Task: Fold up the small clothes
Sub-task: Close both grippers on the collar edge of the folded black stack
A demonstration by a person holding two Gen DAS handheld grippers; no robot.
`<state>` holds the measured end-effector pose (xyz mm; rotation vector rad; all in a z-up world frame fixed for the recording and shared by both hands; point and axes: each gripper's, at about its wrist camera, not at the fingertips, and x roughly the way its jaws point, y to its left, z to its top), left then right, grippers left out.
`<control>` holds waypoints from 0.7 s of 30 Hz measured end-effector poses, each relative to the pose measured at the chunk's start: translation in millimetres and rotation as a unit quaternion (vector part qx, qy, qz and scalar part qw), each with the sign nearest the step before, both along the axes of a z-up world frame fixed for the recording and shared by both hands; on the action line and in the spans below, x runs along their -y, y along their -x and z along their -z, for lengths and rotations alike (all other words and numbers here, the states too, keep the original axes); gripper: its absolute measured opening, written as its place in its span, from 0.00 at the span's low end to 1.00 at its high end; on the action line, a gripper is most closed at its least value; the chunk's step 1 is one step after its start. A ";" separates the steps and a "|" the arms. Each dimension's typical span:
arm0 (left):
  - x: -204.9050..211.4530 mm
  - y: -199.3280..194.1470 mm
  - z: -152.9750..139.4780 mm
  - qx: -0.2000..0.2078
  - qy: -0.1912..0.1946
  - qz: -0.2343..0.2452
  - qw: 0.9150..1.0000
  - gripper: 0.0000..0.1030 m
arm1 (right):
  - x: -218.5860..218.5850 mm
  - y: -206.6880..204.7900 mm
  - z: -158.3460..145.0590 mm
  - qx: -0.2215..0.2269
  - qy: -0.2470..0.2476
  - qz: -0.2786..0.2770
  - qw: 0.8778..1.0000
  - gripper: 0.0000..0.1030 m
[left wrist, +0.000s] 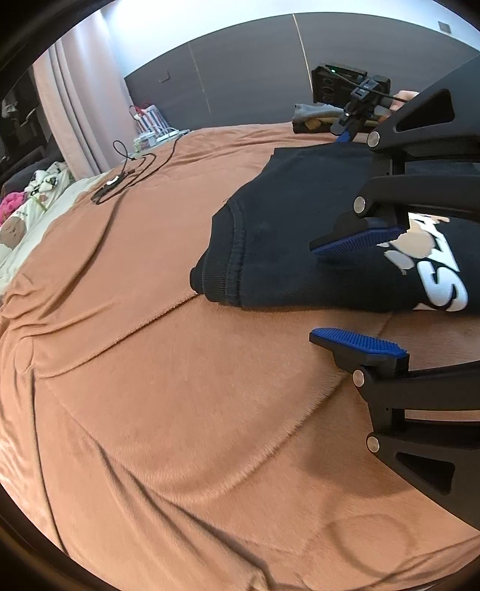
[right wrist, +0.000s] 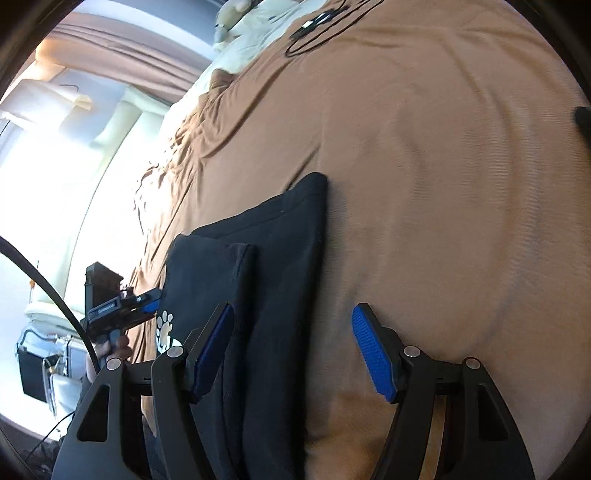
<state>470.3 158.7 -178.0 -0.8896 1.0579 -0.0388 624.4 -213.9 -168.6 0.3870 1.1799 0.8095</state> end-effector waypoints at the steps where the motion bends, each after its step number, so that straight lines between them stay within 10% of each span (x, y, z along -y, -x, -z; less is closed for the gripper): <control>1: -0.1 -3.6 1.6 0.000 0.002 0.000 1.000 0.42 | -1.7 -2.5 0.7 -0.002 -0.005 -0.004 1.000 0.63; 13: 0.5 -37.2 6.0 0.001 -0.008 0.002 1.000 0.40 | -41.5 -23.7 10.4 -0.003 -0.028 -0.084 0.996 0.58; 17: -1.1 -39.5 6.4 0.002 -0.027 -0.006 1.000 0.28 | -45.3 -19.1 6.7 0.026 0.012 -0.088 0.996 0.25; 21: 2.5 -39.7 -1.8 0.004 -0.055 0.000 0.998 0.15 | -42.5 -10.0 -2.4 0.046 0.033 -0.073 0.996 0.15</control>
